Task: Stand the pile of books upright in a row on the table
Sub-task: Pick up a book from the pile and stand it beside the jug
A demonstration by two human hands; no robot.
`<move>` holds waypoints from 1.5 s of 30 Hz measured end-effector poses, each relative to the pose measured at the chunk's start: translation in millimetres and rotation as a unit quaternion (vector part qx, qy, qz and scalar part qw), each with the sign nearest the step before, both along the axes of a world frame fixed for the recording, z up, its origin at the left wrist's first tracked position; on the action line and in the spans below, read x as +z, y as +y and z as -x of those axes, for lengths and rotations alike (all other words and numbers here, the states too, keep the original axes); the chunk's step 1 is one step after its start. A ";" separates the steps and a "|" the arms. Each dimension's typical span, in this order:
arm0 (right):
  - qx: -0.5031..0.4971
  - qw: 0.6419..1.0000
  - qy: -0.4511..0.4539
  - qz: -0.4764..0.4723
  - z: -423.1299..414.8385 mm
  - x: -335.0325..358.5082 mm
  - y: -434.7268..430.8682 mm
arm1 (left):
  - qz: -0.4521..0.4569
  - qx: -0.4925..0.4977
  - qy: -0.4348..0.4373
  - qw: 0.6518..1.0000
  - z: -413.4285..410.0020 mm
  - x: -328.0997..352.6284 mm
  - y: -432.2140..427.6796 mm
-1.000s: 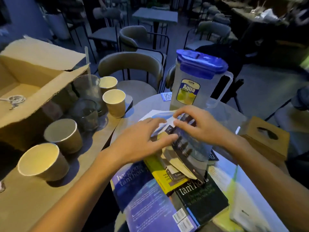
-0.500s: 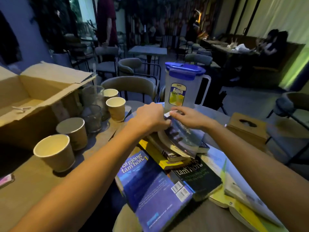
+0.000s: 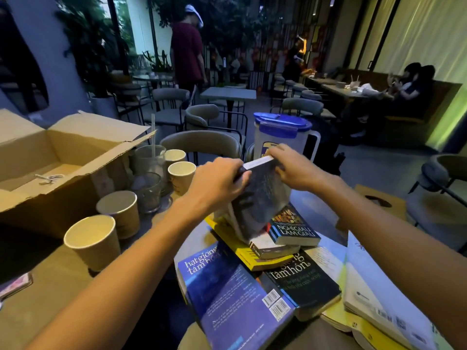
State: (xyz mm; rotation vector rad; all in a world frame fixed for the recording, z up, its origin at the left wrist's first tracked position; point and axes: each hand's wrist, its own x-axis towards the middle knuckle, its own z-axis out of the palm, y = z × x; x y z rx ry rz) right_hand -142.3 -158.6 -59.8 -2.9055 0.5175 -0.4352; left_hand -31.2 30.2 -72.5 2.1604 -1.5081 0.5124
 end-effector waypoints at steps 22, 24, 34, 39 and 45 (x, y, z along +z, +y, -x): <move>0.018 0.994 -0.111 -0.017 70.7 96.4 -3.5 | 0.083 -0.232 0.252 0.936 16.1 -8.0 -42.1; 0.034 0.996 -0.085 -0.008 73.6 90.4 -1.7 | 0.098 -0.229 0.256 0.934 27.6 -6.6 -55.9; -0.087 0.994 -0.059 -0.014 101.1 47.7 -56.0 | 0.136 -0.186 0.251 0.940 59.9 -36.8 -95.2; -0.124 0.987 -0.103 -0.020 97.6 39.1 -80.9 | 0.159 -0.148 0.250 0.944 83.7 -46.2 -126.1; -0.120 0.986 -0.114 0.007 77.6 43.1 -95.3 | 0.168 -0.098 0.296 0.935 103.4 -48.3 -159.0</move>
